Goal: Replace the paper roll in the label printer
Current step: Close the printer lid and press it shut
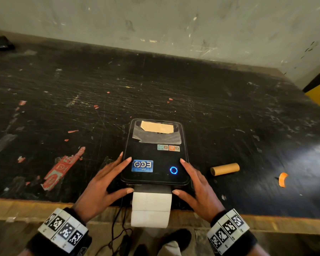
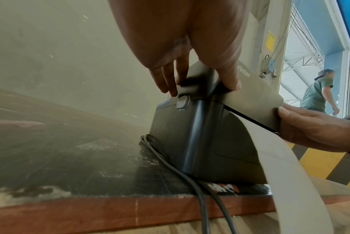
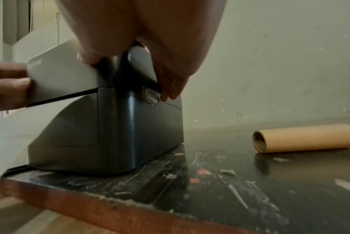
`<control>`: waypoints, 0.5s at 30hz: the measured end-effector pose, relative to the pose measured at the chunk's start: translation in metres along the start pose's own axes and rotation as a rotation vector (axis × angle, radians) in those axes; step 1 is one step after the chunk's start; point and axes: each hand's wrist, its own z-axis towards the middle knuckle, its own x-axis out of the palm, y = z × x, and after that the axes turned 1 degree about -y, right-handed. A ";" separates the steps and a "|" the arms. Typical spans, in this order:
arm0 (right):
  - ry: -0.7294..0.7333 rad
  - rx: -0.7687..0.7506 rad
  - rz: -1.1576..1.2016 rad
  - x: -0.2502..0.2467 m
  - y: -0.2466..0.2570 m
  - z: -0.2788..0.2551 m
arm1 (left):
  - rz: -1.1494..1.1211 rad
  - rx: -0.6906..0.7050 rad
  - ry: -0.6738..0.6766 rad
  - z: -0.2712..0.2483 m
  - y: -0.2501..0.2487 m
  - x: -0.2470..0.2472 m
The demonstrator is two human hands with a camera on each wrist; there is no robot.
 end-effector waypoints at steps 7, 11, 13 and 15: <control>-0.007 0.004 0.017 0.002 -0.002 0.000 | 0.016 0.000 0.017 0.000 0.001 0.000; -0.005 0.004 0.020 0.001 0.000 0.000 | 0.014 0.001 0.017 0.001 0.000 0.000; -0.002 0.006 0.018 0.001 0.000 0.000 | 0.003 0.000 0.013 0.001 -0.001 0.000; -0.007 0.009 0.022 0.001 0.000 0.000 | -0.014 0.001 0.011 0.000 -0.002 0.000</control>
